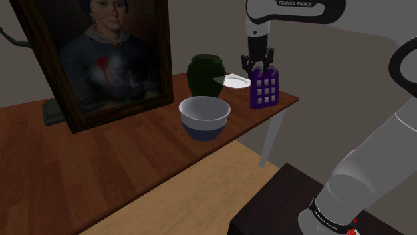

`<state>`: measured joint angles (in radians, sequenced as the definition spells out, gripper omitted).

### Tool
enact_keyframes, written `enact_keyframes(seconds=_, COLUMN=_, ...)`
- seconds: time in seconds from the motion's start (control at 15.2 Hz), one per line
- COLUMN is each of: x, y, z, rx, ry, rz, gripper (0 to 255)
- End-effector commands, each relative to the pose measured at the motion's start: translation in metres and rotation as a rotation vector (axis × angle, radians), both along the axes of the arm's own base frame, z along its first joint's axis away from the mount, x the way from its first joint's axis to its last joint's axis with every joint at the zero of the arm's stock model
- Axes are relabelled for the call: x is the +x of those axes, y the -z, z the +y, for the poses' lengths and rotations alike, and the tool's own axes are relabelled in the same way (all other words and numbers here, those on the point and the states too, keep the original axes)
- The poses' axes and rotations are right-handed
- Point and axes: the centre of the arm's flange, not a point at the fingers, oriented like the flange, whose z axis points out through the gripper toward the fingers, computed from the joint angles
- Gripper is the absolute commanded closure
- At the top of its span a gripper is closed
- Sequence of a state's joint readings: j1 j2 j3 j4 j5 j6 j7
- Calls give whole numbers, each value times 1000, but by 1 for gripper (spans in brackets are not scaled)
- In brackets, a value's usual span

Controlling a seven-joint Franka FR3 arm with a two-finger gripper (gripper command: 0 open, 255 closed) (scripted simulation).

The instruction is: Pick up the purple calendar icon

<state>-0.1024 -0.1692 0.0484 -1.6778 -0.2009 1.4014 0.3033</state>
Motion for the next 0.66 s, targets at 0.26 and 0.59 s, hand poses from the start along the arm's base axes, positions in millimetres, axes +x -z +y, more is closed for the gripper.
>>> enact_keyframes(seconds=0.26, x=1, y=-33, z=0, rx=0, ry=0, rz=-1, gripper=255)
enact_keyframes(seconds=0.59, x=1, y=-49, z=0, rx=0, ry=0, rz=-1, gripper=255)
